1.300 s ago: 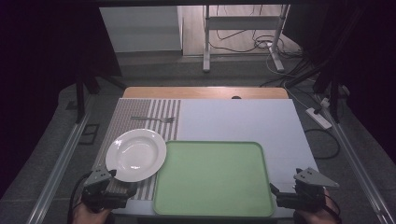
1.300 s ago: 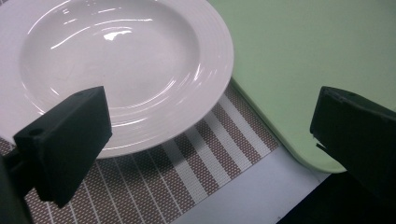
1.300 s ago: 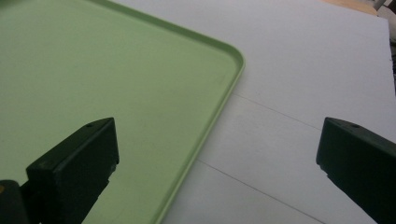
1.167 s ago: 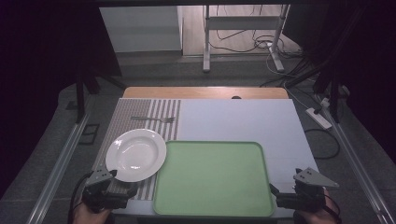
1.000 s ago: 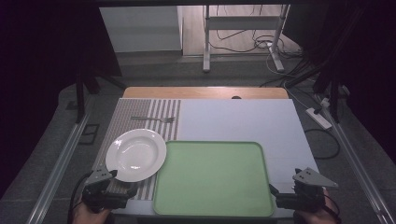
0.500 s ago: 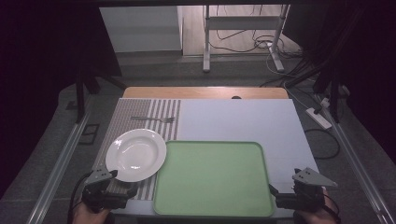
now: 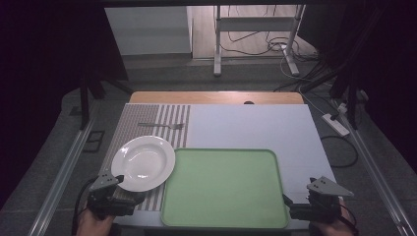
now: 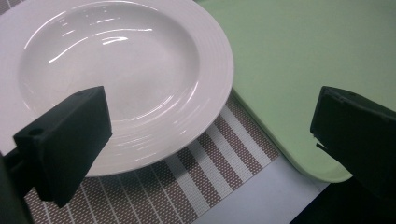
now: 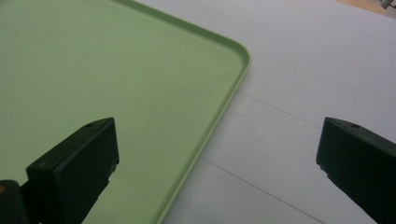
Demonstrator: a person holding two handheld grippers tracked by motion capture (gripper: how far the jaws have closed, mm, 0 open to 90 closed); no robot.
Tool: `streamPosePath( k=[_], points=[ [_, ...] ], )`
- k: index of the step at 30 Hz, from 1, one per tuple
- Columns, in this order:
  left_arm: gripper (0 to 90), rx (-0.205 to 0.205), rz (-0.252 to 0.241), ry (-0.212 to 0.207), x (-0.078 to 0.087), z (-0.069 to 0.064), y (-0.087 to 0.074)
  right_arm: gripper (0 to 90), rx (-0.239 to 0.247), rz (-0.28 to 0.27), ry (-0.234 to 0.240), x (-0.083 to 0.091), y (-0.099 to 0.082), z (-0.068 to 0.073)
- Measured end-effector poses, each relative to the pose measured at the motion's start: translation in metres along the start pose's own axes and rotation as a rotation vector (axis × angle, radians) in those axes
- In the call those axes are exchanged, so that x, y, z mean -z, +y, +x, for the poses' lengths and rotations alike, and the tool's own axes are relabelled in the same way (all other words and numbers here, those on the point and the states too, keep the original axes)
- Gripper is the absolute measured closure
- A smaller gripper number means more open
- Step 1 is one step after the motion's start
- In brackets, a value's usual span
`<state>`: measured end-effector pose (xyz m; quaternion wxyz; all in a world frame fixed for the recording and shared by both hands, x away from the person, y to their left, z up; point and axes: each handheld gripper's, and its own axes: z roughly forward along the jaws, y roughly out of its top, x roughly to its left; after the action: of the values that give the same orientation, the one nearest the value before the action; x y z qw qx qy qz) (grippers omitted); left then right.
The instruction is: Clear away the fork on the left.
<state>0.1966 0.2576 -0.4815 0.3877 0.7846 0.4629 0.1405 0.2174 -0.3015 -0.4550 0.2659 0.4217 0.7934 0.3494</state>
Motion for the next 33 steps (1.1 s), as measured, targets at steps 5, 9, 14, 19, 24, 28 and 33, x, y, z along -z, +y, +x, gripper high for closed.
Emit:
streamPosePath(
  k=[5,9,14,19,24,28,33],
  points=[
    [0.0,-0.001,0.021,-0.007,-0.006,0.002,0.001,0.0,0.003,0.001,0.000,0.000,0.000,0.000],
    [0.0,-0.008,0.028,-0.016,-0.009,0.003,0.003,0.0,0.007,0.002,0.000,0.000,0.000,0.001],
    [0.0,-0.021,0.017,-0.032,-0.011,0.004,0.005,0.0,0.011,0.003,0.000,-0.001,0.000,0.001],
    [0.0,-0.049,0.018,-0.043,-0.016,0.005,0.011,0.0,0.011,0.003,-0.004,-0.001,0.000,0.001],
    [0.0,-0.049,0.031,-0.041,-0.022,0.006,0.016,0.0,0.010,0.004,-0.004,-0.001,0.000,0.001],
    [0.0,-0.046,0.041,-0.041,-0.025,0.009,0.018,0.0,0.012,0.005,-0.004,-0.001,0.000,0.001],
    [0.0,0.003,0.023,-0.070,-0.028,0.014,0.024,0.0,0.014,0.007,-0.004,-0.001,0.000,0.002]
  ],
)
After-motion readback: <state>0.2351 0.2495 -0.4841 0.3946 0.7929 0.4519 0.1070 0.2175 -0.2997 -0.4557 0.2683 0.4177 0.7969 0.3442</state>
